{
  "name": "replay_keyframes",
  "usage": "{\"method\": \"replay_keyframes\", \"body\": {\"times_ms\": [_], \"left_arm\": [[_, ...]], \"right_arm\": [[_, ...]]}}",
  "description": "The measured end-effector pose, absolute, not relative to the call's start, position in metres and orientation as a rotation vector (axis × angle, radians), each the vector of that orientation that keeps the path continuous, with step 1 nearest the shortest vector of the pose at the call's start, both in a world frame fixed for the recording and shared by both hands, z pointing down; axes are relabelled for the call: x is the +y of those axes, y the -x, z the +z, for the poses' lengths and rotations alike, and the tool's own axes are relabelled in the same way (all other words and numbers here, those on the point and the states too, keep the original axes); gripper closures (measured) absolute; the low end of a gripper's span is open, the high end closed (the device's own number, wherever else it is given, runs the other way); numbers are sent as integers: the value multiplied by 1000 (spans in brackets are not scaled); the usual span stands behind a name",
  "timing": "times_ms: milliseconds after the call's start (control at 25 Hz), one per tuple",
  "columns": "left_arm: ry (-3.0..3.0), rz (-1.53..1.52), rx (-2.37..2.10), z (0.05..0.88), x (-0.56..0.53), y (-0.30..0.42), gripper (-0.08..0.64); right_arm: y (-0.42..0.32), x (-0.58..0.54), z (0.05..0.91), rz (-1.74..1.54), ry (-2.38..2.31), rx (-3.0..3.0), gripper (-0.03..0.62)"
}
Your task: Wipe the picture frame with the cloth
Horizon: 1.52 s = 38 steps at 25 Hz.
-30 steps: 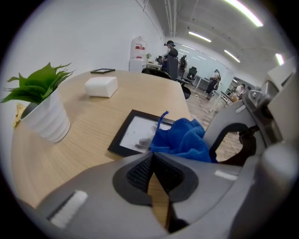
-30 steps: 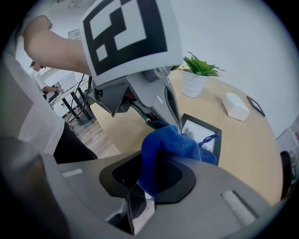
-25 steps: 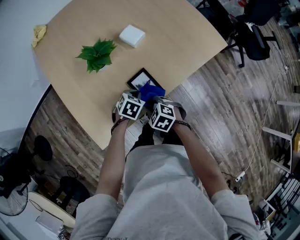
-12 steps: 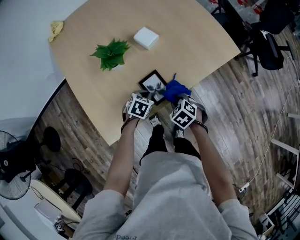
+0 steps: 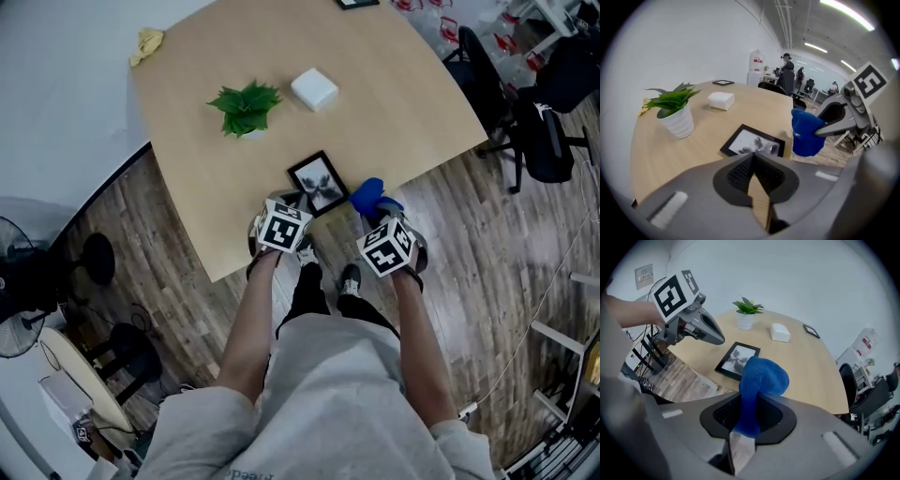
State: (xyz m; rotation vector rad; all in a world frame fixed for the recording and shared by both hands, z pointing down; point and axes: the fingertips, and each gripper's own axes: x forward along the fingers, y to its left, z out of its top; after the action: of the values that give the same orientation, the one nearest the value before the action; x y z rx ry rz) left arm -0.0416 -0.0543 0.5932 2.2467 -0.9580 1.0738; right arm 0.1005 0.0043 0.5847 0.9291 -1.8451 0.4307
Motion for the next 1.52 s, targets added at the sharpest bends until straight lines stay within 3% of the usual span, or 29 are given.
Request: {"method": "replay_keyframes", "body": {"times_ms": [680, 1520], "left_arm": [[-2207, 753, -1314, 526, 27, 39, 508], [-2165, 653, -1392, 534, 99, 43, 508]], "right_arm": [[-104, 39, 535, 563, -1180, -2217, 517], [-107, 80, 535, 591, -1154, -2341, 517]]}}
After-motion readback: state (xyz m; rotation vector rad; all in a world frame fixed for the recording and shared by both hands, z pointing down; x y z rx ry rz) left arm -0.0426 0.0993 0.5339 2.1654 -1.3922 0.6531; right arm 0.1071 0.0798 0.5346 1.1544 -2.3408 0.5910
